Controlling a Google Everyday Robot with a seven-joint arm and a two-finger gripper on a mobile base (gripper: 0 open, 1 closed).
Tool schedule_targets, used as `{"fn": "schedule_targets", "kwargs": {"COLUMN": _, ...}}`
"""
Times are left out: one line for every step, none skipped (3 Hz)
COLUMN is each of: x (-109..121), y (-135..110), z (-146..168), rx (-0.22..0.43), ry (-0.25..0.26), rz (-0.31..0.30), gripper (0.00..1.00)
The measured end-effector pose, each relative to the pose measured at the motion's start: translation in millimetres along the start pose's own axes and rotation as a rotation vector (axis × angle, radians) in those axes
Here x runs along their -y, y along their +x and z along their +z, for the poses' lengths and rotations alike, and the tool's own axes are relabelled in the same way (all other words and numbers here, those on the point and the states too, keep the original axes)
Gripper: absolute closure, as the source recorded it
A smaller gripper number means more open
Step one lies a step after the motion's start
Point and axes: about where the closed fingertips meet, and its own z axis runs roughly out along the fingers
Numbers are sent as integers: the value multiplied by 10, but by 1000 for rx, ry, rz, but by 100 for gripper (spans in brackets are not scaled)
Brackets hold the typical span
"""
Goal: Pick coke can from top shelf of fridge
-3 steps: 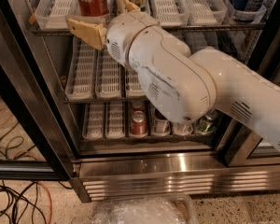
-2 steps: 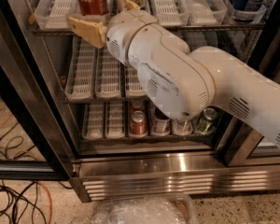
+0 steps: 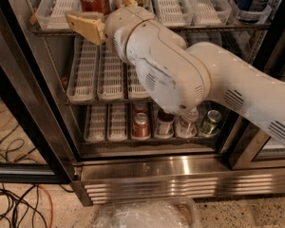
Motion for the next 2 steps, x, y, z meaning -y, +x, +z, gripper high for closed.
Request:
{"fn": "schedule_targets", "kwargs": {"x": 28, "y": 44, "z": 101, "rx": 11, "ry": -9, "rz": 0, "gripper": 27}}
{"fn": "schedule_targets", "kwargs": {"x": 11, "y": 106, "z": 224, "rx": 20, "ry": -25, "rz": 19, "gripper": 27}}
